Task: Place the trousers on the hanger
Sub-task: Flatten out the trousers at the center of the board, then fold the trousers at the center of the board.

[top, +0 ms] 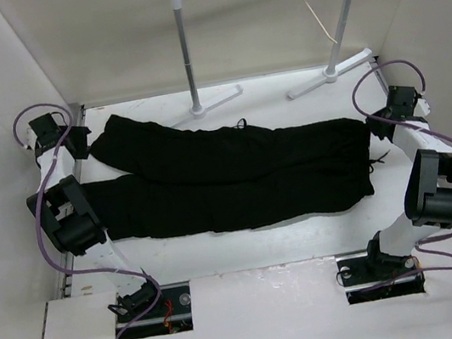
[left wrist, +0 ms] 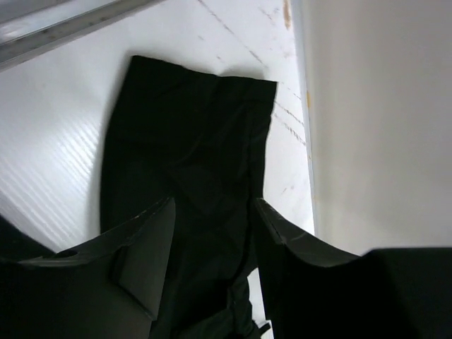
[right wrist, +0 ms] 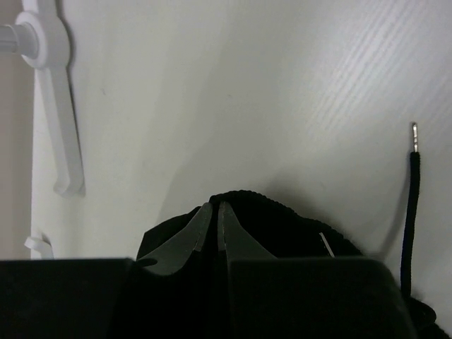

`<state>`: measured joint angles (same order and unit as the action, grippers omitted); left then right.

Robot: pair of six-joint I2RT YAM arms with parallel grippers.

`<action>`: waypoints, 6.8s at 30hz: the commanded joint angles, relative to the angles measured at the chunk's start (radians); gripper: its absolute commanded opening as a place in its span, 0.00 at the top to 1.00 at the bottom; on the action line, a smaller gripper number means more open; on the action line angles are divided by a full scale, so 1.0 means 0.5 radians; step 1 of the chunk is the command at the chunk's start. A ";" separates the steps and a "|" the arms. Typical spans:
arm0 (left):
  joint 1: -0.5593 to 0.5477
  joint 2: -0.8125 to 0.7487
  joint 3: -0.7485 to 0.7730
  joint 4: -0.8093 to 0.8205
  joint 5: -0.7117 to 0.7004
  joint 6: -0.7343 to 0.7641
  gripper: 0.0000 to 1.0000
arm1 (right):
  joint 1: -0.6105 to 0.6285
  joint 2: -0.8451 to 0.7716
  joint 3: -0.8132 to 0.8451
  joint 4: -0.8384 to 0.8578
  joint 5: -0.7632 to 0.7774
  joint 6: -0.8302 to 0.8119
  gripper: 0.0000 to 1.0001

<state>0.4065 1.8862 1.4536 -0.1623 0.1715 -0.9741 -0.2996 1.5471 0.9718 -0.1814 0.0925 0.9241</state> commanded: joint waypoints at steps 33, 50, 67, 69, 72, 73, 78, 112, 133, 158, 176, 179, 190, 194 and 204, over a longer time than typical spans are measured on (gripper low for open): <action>-0.474 0.508 0.981 -0.357 -0.760 0.727 1.00 | 0.147 -0.213 -0.088 0.053 0.103 -0.139 0.90; -0.532 0.350 0.813 -0.485 -0.570 0.748 0.62 | 0.205 -0.268 -0.109 0.145 0.091 -0.170 0.88; -0.590 1.176 1.578 -0.700 -0.647 0.828 0.59 | 0.352 -0.210 -0.189 0.163 -0.050 -0.213 0.87; -0.590 1.213 1.575 -0.706 -0.656 0.831 0.61 | 0.352 -0.204 -0.195 0.170 -0.056 -0.210 0.87; -0.566 1.231 1.517 -0.709 -0.638 0.835 0.79 | 0.340 -0.204 -0.180 0.170 -0.056 -0.204 0.87; -0.551 1.216 1.471 -0.697 -0.634 0.835 0.82 | 0.331 -0.204 -0.164 0.170 -0.062 -0.204 0.87; -0.477 1.091 1.256 -0.633 -0.643 0.841 0.98 | 0.322 -0.189 -0.072 0.157 -0.062 -0.201 0.87; -0.606 -0.440 -0.362 -0.191 -0.815 0.620 0.56 | 0.189 -0.117 0.208 0.179 0.030 -0.084 0.25; -0.268 0.035 -0.358 -0.074 -0.668 0.405 0.81 | 0.438 -1.486 -0.848 -0.698 0.180 0.038 0.37; -0.109 -1.814 -1.630 -0.736 -0.733 0.350 0.51 | 0.098 -0.922 -1.088 -0.104 0.039 0.078 0.56; 0.354 -1.438 -1.907 -0.452 -0.769 0.218 0.65 | 0.082 -0.781 -1.100 0.022 0.030 0.198 0.70; 0.333 -1.389 -1.895 -0.384 -0.733 0.218 0.87 | 0.095 -0.781 -1.063 0.007 0.027 0.223 0.85; 0.143 -1.680 -1.530 -0.519 -0.910 0.071 1.00 | 0.079 -1.272 -0.858 -0.603 0.260 0.069 0.93; 0.072 -1.555 -1.257 -0.531 -0.950 0.110 1.00 | 0.079 -1.171 -0.637 -0.579 0.297 0.112 0.93; -0.210 -1.064 -0.500 -0.498 -1.082 0.187 1.00 | 0.101 -0.699 -0.027 -0.512 0.309 0.014 0.92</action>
<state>0.3153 1.3022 1.0683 -0.4458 -0.2913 -0.9024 -0.2462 1.1378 0.8780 -0.4881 0.2012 0.9630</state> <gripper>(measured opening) 0.006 0.079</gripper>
